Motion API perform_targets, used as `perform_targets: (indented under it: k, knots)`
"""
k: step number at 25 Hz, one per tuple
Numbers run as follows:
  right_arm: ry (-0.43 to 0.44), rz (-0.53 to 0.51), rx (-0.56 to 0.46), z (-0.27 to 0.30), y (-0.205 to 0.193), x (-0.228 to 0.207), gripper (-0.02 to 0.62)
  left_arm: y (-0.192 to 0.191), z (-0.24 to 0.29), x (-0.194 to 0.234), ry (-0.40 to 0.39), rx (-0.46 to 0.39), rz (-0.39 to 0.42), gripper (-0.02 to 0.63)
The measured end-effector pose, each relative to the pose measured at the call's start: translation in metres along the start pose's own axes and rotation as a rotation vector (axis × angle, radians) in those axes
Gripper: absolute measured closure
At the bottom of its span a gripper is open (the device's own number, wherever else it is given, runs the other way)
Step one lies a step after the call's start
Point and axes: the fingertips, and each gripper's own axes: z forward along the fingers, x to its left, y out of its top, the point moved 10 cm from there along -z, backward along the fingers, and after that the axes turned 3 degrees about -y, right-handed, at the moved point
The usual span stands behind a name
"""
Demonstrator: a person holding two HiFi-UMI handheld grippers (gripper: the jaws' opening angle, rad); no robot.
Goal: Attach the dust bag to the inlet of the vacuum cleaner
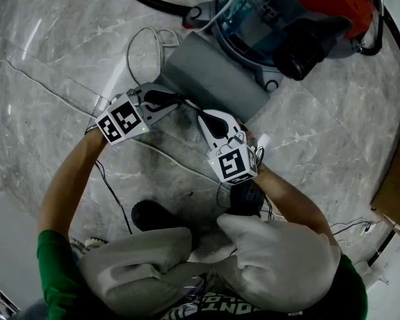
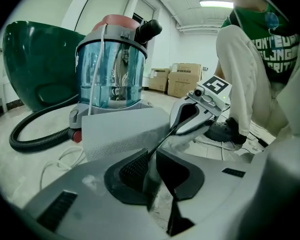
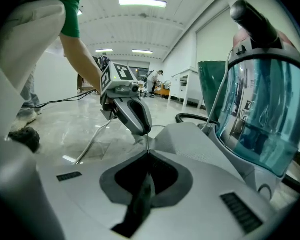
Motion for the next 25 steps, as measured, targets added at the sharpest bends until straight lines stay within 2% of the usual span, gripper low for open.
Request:
perform_targets:
  k: [7, 12, 15, 25]
  knots:
    - [0.066, -0.022, -0.005, 0.000, -0.007, -0.012, 0.581, 0.004, 0.012, 0.004, -0.035, 0.050, 0.002, 0.565]
    - [0.100, -0.006, 0.001, 0.000, -0.010, -0.025, 0.581, 0.013, 0.018, 0.006, -0.054, 0.100, 0.055, 0.575]
    - [0.092, 0.020, 0.003, -0.004, -0.007, -0.032, 0.581, 0.013, 0.020, 0.005, -0.056, 0.129, 0.078, 0.584]
    - [0.043, 0.085, -0.061, -0.031, 0.027, -0.051, 0.580, 0.063, -0.003, 0.005, -0.021, 0.028, 0.154, 0.589]
